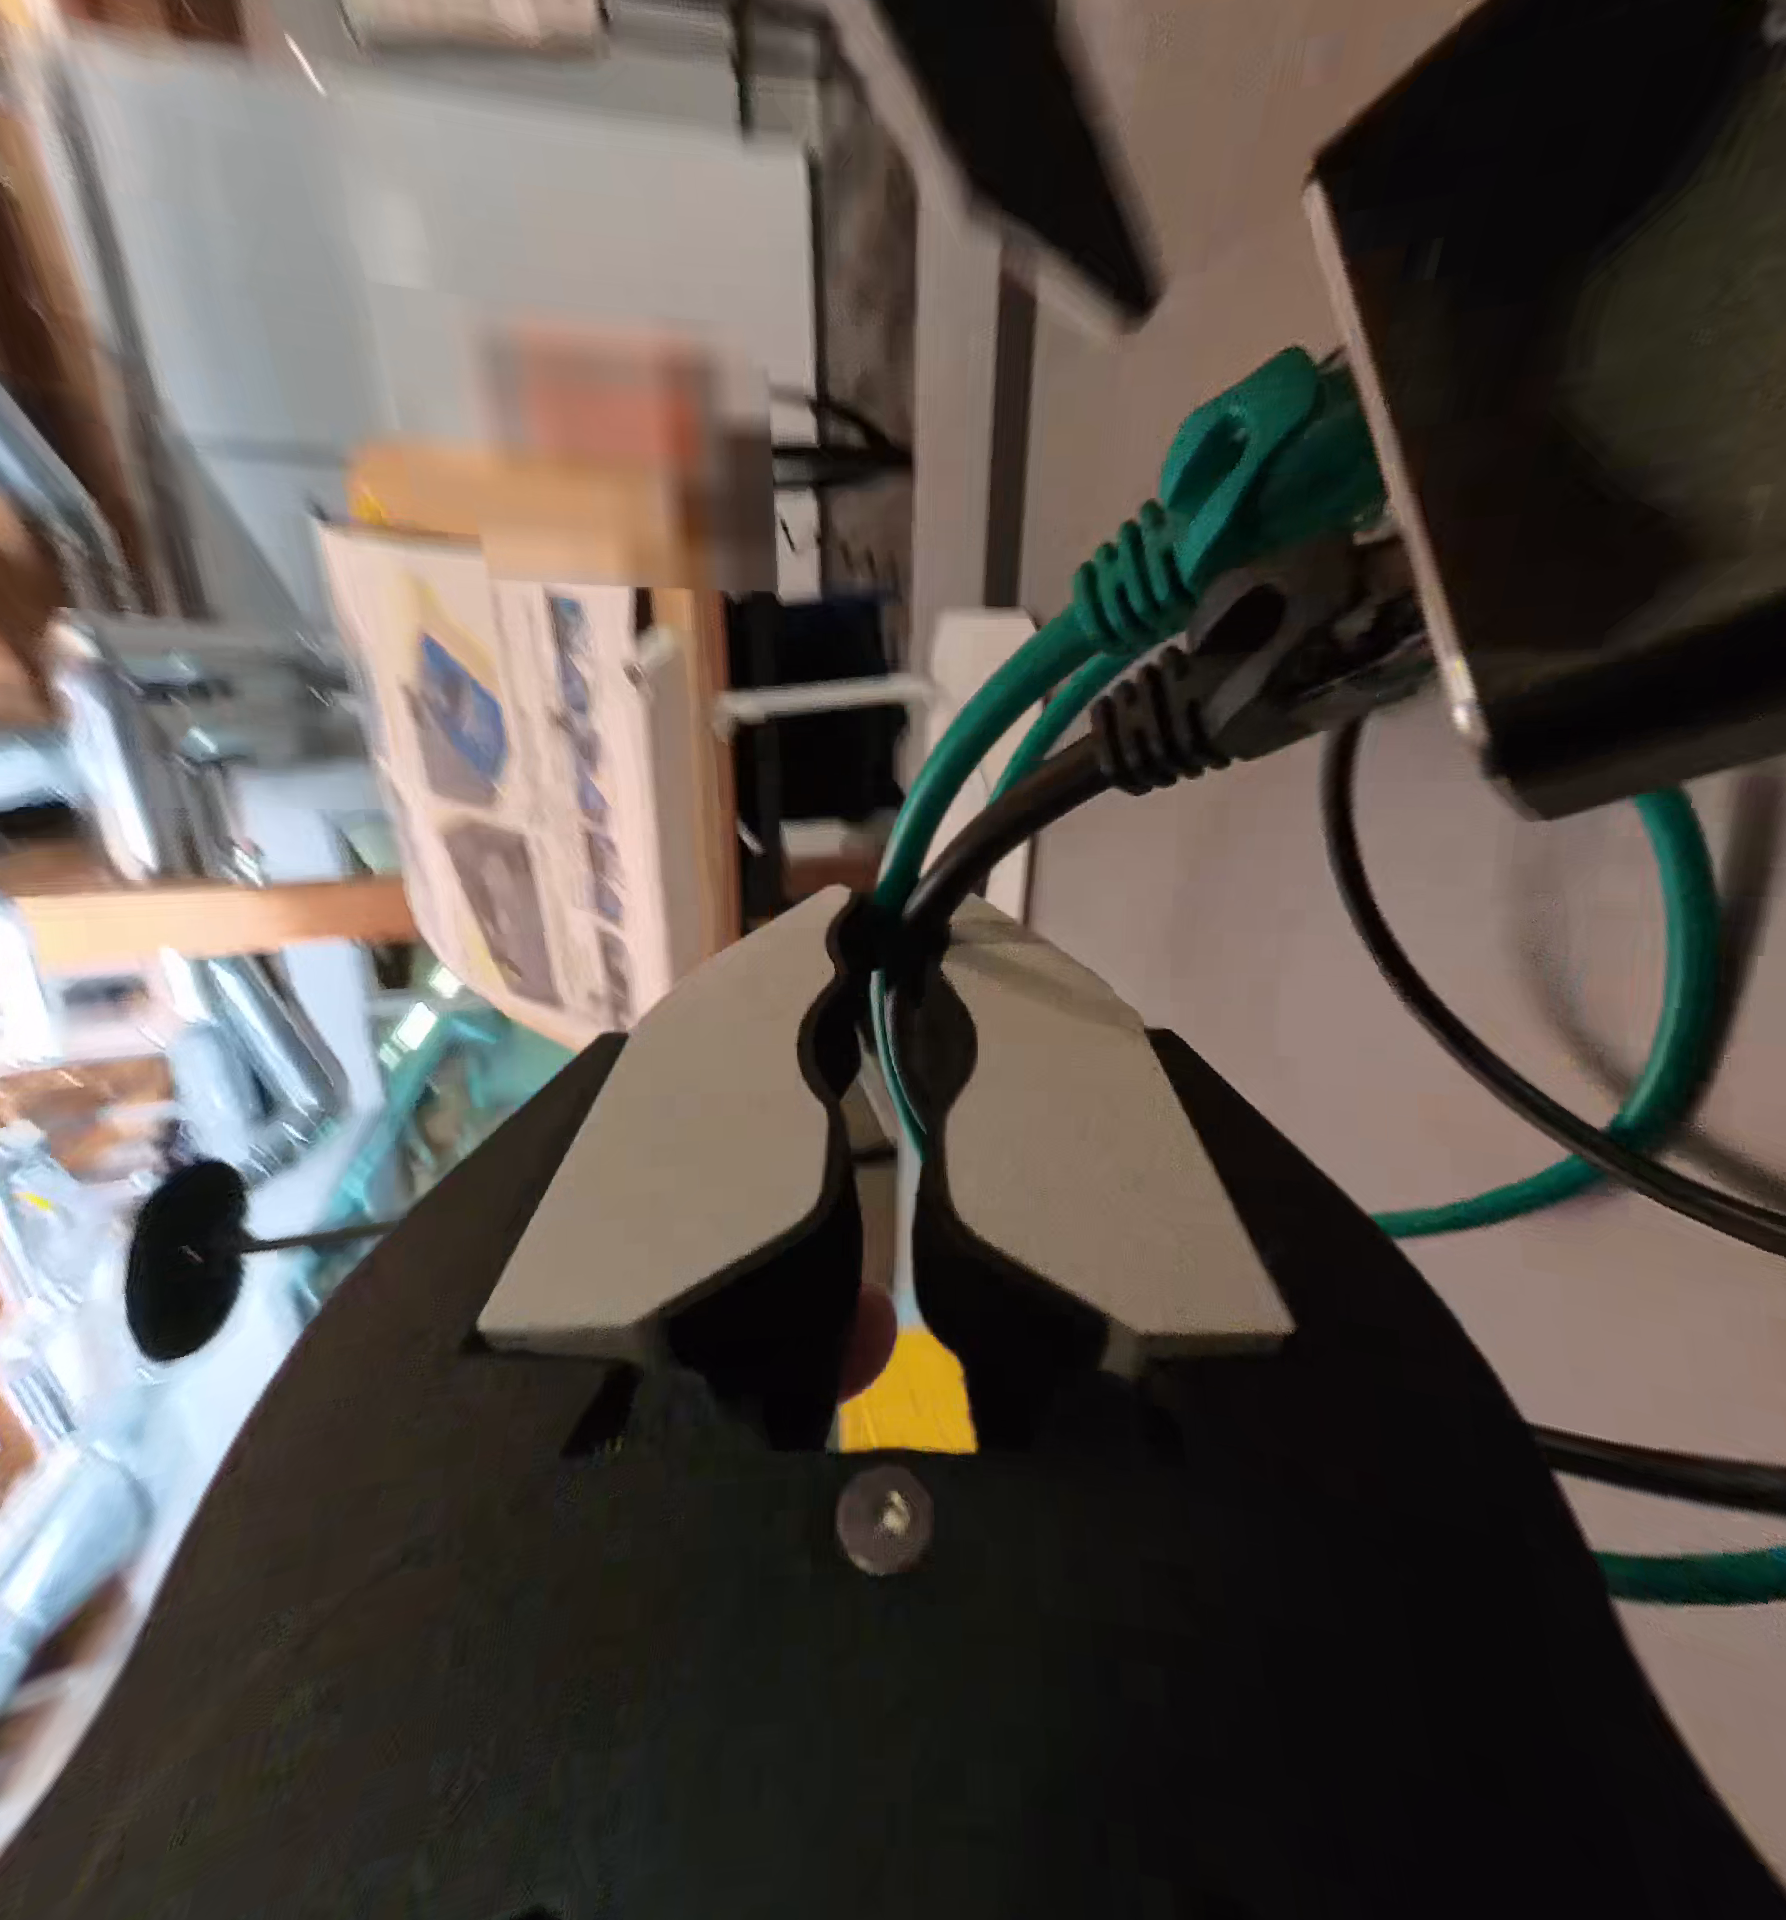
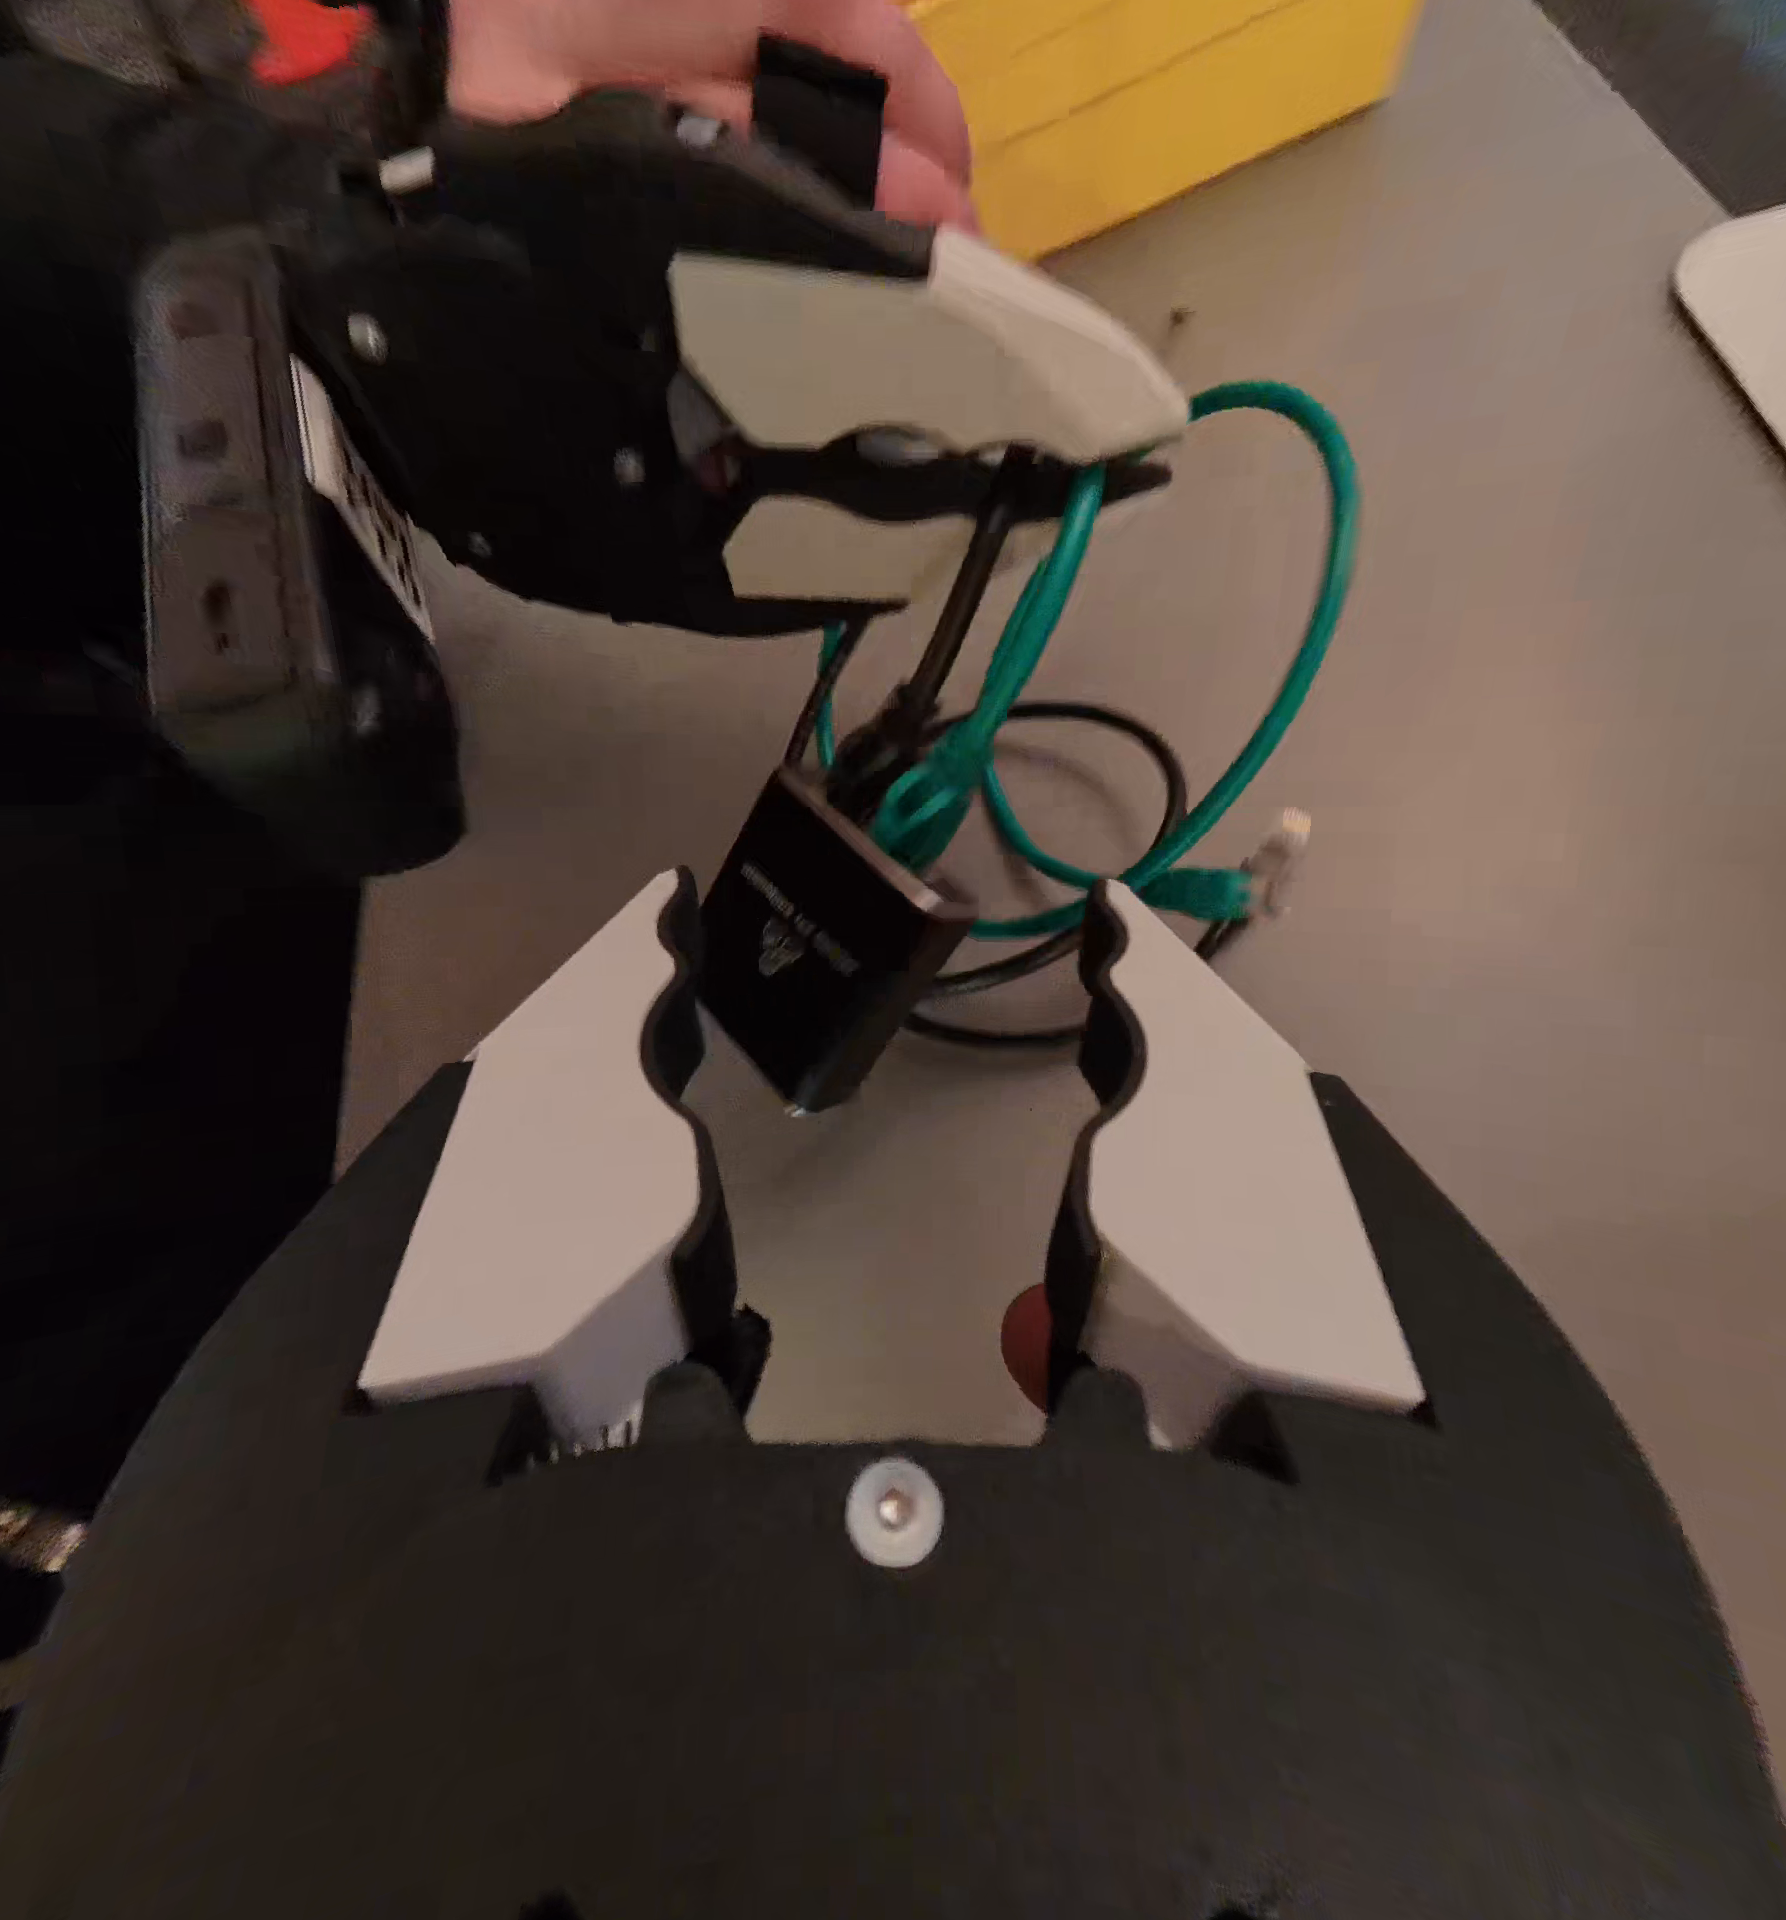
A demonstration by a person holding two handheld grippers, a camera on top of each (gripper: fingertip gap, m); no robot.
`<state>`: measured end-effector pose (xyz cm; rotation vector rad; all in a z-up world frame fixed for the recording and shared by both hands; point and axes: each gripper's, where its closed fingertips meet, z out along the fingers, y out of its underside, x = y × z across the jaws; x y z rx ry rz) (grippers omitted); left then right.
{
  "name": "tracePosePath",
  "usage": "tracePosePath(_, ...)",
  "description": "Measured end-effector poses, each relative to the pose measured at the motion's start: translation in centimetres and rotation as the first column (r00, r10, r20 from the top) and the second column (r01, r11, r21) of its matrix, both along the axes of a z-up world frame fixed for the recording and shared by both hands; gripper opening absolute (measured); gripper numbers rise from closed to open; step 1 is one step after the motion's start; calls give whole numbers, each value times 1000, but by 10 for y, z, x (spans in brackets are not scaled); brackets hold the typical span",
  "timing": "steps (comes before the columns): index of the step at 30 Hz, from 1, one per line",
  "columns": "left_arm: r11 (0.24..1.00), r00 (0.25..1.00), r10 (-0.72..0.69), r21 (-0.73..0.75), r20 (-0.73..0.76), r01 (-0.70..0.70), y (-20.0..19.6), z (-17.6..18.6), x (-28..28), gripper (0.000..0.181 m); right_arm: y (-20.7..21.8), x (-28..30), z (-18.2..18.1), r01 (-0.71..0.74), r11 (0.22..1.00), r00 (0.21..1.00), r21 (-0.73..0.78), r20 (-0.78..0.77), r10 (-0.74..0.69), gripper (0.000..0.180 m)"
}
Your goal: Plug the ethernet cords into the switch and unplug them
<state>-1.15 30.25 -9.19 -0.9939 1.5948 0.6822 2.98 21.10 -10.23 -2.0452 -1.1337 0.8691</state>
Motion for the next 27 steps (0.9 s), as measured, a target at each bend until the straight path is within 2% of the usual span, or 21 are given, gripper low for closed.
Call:
tracePosePath(3,984,987,157,-89,44,-153,20,-9,-15,6,-3,-5,-31,75,996,990,41,117,-80,82)
tracePosePath(5,968,974,208,-161,89,-192,21,-14,-17,7,5,-7,-52,121,986,970,112,196,-141,74)
tracePosePath(7,953,962,254,-194,103,-231,19,-18,-21,7,17,-10,-59,195,967,953,162,202,-226,68)
tracePosePath(11,917,949,300,-303,98,-259,10,-37,-29,9,18,-10,-79,124,975,933,183,312,-177,67)
tracePosePath(13,906,951,305,-323,47,-274,4,-51,-35,9,11,-8,-82,75,991,943,108,317,-105,66)
tracePosePath(16,905,973,229,-364,-24,-221,-13,-71,-33,11,-3,2,-83,-27,1000,939,-9,343,28,66)
tracePosePath(19,880,988,128,-449,-89,-154,-33,-93,-29,21,-11,17,-94,-105,988,902,-110,407,141,65)
tracePosePath(22,818,996,85,-569,-29,-87,-45,-96,-28,40,-10,30,-112,-124,980,836,-155,516,188,65)
tracePosePath(24,763,997,72,-645,35,-33,-51,-88,-28,54,-9,28,-116,-128,976,827,-174,524,202,65)
tracePosePath(25,751,995,81,-660,58,-22,-51,-83,-31,58,-8,26,-116,-128,976,828,-176,522,203,65)
tracePosePath(27,777,991,63,-629,120,27,-50,-65,-37,57,-4,25,-117,-138,979,815,-154,544,200,65)
